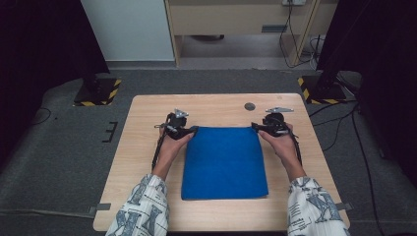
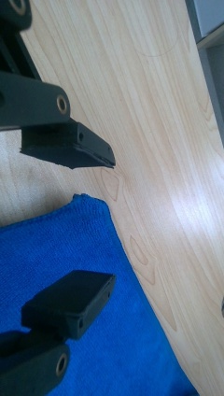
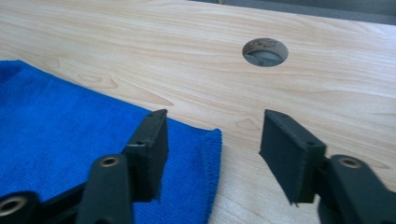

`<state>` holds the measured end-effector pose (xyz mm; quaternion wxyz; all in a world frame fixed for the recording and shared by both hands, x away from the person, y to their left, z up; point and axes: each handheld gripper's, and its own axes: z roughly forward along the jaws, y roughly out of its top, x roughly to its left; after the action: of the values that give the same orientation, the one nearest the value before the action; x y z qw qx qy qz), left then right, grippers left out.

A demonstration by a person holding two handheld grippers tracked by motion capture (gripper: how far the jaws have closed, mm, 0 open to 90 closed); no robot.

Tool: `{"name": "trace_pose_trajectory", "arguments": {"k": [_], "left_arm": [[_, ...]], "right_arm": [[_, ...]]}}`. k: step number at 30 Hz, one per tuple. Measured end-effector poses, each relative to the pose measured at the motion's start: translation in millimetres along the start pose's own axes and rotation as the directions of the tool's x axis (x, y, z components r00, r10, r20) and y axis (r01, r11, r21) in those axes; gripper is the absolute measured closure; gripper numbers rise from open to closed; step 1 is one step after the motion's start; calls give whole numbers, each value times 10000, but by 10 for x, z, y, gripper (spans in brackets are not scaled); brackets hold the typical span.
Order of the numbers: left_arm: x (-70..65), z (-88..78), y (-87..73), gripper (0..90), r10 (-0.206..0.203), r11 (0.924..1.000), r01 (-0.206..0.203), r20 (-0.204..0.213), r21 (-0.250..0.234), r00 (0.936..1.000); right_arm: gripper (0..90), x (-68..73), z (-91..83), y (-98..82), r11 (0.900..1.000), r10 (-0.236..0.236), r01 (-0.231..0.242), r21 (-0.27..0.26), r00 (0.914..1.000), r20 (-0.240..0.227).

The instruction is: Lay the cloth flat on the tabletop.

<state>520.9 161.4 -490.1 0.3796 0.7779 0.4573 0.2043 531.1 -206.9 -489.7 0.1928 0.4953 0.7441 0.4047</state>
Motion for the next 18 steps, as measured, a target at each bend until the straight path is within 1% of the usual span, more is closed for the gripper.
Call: {"name": "trace_pose_trajectory", "arguments": {"k": [1,2,3,4,6,7,8,9,10,14,15,16,17,18], "left_arm": [[-1,-21,8,344,39,10000,-39,-5,-13,10000],[-5,-76,24,313,118,9999,-118,33,-3,9999],[-5,-76,24,297,118,9999,-118,33,-3,9999],[-9,-120,35,297,130,9999,-130,117,-59,9998],[-26,-188,51,237,159,9997,-155,260,-173,9995],[-35,-212,56,237,206,9997,-200,315,-170,9993],[-58,-271,67,202,309,9993,-301,381,-229,9988],[-58,-271,67,187,309,9993,-301,381,-229,9988],[-69,-307,73,171,358,9990,-343,553,-283,9978],[-80,-327,75,136,475,9985,-456,679,-295,9966],[-80,-327,75,125,451,9986,-428,760,-313,9961],[-84,-323,74,118,425,9987,-400,809,-326,9958],[-84,-323,74,115,425,9987,-400,809,-326,9958],[-96,-324,74,111,454,9986,-429,871,-306,9952]], "right_arm": [[386,4,-12,6,10000,12,-12,-43,10000,12],[358,21,-46,16,10000,3,-3,-80,10000,22],[358,21,-46,16,10000,3,-3,-80,10000,22],[345,29,-65,17,9999,-46,46,-132,10000,25],[303,66,-123,33,9998,-172,172,-91,9998,39],[303,66,-123,33,9998,-172,172,-91,9998,39],[275,89,-153,42,9998,-166,166,-112,9999,-34],[275,89,-153,42,9998,-166,166,-112,9999,-34],[259,118,-185,56,9996,-231,229,-166,9997,-68],[236,163,-224,75,9992,-262,256,-292,9995,-185],[224,178,-233,79,9991,-279,272,-323,9994,-197],[207,202,-235,83,9991,-258,247,-340,9992,-306],[207,202,-235,83,9991,-258,247,-340,9992,-306],[186,235,-223,77,9992,-321,312,-233,9987,-404]]}}
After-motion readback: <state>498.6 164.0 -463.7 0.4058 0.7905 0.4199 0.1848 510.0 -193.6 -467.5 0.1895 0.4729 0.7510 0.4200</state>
